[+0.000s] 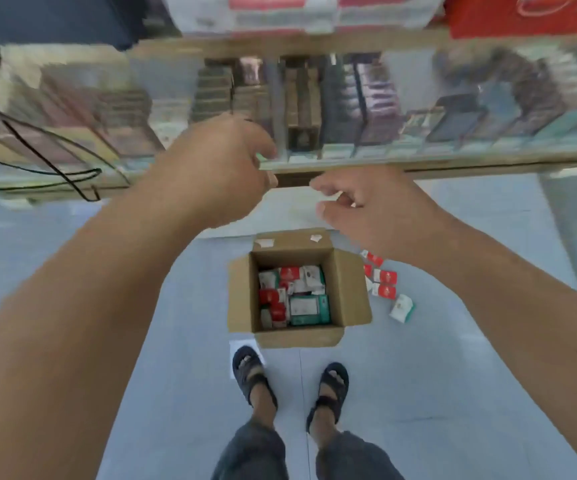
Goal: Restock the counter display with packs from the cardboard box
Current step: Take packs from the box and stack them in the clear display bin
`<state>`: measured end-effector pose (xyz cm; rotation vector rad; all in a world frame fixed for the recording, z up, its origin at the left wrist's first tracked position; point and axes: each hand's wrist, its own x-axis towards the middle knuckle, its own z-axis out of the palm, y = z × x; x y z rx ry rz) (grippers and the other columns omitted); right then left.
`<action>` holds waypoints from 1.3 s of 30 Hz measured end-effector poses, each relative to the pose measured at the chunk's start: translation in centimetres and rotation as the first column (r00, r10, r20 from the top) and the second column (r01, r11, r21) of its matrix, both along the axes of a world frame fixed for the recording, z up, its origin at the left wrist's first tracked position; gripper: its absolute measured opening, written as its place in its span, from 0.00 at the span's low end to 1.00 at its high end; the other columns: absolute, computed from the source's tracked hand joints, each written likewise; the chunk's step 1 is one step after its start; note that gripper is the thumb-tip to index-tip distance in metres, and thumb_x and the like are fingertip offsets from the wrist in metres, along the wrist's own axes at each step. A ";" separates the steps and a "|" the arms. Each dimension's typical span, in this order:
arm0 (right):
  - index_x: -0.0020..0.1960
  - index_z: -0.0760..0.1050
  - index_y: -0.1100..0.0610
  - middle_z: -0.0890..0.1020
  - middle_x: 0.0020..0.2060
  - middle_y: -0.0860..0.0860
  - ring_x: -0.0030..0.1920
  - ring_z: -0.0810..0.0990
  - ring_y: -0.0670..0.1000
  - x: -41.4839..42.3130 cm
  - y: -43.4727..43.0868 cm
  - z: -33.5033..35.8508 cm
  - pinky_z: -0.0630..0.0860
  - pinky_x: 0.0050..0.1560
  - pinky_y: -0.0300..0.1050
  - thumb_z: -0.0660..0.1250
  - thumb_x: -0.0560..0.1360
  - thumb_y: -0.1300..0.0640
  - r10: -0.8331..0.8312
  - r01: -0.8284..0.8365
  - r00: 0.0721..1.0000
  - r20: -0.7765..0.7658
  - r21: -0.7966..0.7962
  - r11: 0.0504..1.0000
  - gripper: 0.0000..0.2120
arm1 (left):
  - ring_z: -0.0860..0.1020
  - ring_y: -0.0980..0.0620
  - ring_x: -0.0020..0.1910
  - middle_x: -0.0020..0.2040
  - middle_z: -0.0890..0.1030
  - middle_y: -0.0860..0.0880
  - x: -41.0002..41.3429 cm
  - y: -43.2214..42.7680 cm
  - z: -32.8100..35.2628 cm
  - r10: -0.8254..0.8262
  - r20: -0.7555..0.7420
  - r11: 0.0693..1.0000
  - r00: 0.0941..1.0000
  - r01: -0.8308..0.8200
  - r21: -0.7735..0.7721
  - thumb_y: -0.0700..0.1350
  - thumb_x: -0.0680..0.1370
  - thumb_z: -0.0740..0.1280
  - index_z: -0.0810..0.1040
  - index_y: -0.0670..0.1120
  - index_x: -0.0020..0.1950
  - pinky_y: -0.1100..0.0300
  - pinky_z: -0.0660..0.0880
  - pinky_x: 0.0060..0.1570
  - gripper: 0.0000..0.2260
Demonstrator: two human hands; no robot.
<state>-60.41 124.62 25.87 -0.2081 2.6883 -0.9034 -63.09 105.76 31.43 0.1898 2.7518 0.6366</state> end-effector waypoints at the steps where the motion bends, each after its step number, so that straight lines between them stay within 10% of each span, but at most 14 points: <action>1: 0.68 0.75 0.48 0.80 0.61 0.45 0.57 0.76 0.42 0.6 0.1 -3.3 0.70 0.59 0.38 0.63 0.80 0.51 0.015 -0.018 0.998 0.068 0.043 0.999 0.17 | 0.75 0.51 0.52 0.59 0.80 0.53 0.4 0.0 -2.7 -0.004 0.040 1.000 0.999 0.004 -0.010 0.49 0.78 0.68 0.77 0.55 0.65 0.60 0.69 0.49 0.15; 6: 0.55 0.79 0.53 0.82 0.52 0.54 0.55 0.79 0.58 3.3 -0.6 -21.9 0.75 0.47 0.45 0.60 0.79 0.55 0.068 -0.173 0.900 0.431 0.211 0.962 0.10 | 0.74 0.50 0.59 0.64 0.76 0.52 1.7 -0.8 -18.0 -0.066 0.244 0.994 0.967 0.085 -0.068 0.46 0.79 0.65 0.75 0.55 0.66 0.60 0.70 0.53 0.15; 8: 0.66 0.76 0.54 0.79 0.61 0.55 0.60 0.77 0.57 3.9 -1.2 -29.1 0.74 0.54 0.46 0.62 0.79 0.56 0.061 -0.198 0.864 0.500 0.225 0.954 0.16 | 0.73 0.48 0.63 0.65 0.74 0.51 1.8 -1.4 -23.9 -0.099 0.303 0.985 0.948 0.138 -0.109 0.46 0.80 0.64 0.74 0.53 0.67 0.57 0.71 0.59 0.15; 21: 0.69 0.70 0.54 0.79 0.58 0.53 0.53 0.79 0.53 1.2 -6.0 -59.6 0.74 0.45 0.43 0.68 0.76 0.55 -0.007 -0.172 0.811 0.585 0.249 0.953 0.21 | 0.74 0.48 0.62 0.67 0.75 0.50 1.8 -2.2 -49.1 -0.065 0.423 0.973 0.904 0.152 -0.175 0.44 0.79 0.66 0.69 0.56 0.72 0.57 0.75 0.51 0.21; 31: 0.69 0.70 0.53 0.77 0.63 0.54 0.62 0.76 0.54 -0.8 -7.8 -69.3 0.75 0.61 0.50 0.69 0.76 0.58 -0.087 0.005 0.809 0.581 0.141 0.990 0.22 | 0.73 0.47 0.66 0.70 0.72 0.48 -0.7 1.6 -56.1 -0.046 0.601 0.938 0.798 0.241 -0.248 0.45 0.80 0.65 0.63 0.53 0.76 0.52 0.74 0.62 0.25; 39: 0.65 0.73 0.50 0.80 0.56 0.48 0.54 0.78 0.46 -0.3 -5.4 -60.8 0.78 0.47 0.44 0.75 0.69 0.58 -0.242 0.407 0.730 0.639 -0.124 0.905 0.26 | 0.76 0.49 0.59 0.64 0.77 0.51 0.4 0.6 -51.6 -0.031 0.432 0.968 0.901 0.135 -0.213 0.44 0.80 0.65 0.70 0.58 0.70 0.59 0.74 0.51 0.20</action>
